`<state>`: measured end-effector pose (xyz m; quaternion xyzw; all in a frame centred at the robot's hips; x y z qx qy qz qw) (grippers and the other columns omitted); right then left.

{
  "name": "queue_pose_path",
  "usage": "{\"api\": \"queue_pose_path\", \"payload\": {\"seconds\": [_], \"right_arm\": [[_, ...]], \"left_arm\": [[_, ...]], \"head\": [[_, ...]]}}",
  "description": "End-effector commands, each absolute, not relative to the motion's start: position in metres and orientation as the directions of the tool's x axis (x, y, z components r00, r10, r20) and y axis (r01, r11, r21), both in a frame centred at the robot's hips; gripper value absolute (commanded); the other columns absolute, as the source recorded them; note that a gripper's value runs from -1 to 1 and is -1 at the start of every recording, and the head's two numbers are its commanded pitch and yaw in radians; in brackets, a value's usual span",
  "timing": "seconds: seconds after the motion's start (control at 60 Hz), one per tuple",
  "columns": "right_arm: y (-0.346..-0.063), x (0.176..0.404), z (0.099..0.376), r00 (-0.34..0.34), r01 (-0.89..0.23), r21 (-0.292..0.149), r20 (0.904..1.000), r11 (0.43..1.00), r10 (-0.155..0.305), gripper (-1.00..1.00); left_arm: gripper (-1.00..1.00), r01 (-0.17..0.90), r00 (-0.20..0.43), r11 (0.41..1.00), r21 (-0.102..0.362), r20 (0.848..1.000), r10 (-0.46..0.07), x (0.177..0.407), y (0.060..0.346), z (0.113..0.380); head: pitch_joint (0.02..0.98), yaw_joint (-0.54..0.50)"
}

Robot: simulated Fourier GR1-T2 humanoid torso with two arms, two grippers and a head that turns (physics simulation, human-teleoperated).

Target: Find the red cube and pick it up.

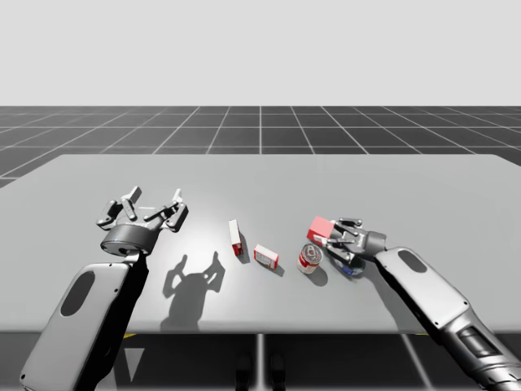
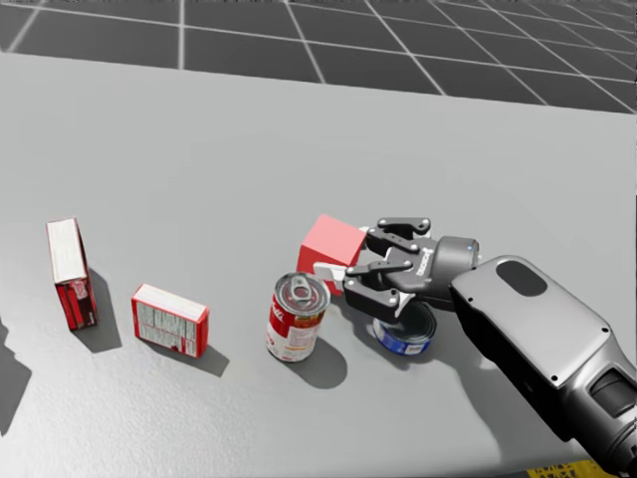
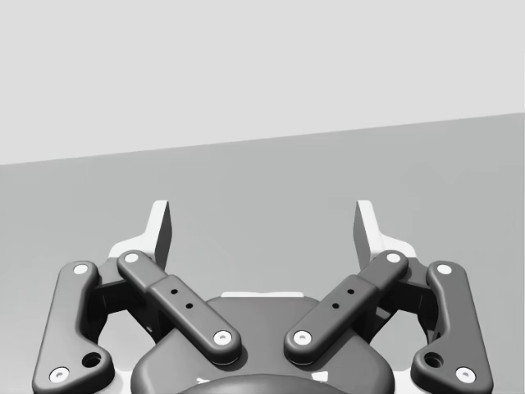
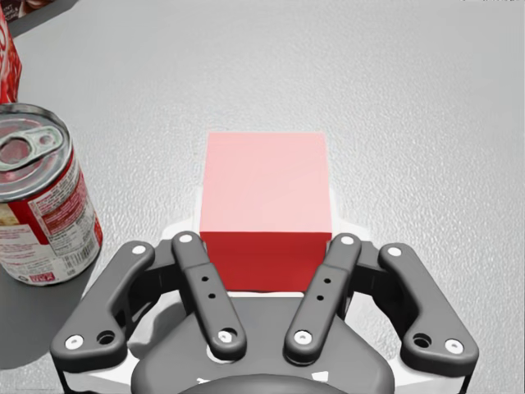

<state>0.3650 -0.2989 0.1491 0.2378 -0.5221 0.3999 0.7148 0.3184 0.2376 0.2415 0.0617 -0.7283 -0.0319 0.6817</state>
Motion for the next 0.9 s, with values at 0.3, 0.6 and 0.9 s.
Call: {"api": "queue_pose_path", "payload": {"seconds": [0.3,0.6,0.9], "right_arm": [[-0.308,0.354,0.134,0.178,-0.8,-0.065,0.924,0.597,0.338,1.0],[-0.309,0.352,0.138,0.154,-0.809,-0.083,0.9252,0.582,0.347,1.0],[-0.308,0.353,0.17,0.067,-0.801,-0.162,0.9326,0.576,0.355,1.0]], "left_arm": [[-1.0,-0.044,-0.06,0.989,0.138,0.988,-0.141,0.319,0.236,0.24],[-1.0,-0.048,-0.063,0.989,0.138,0.988,-0.141,0.319,0.236,0.239],[-1.0,-0.047,-0.064,0.989,0.14,0.988,-0.142,0.32,0.237,0.239]], "head": [[0.581,-0.31],[0.461,-0.33],[0.465,-0.33]]}}
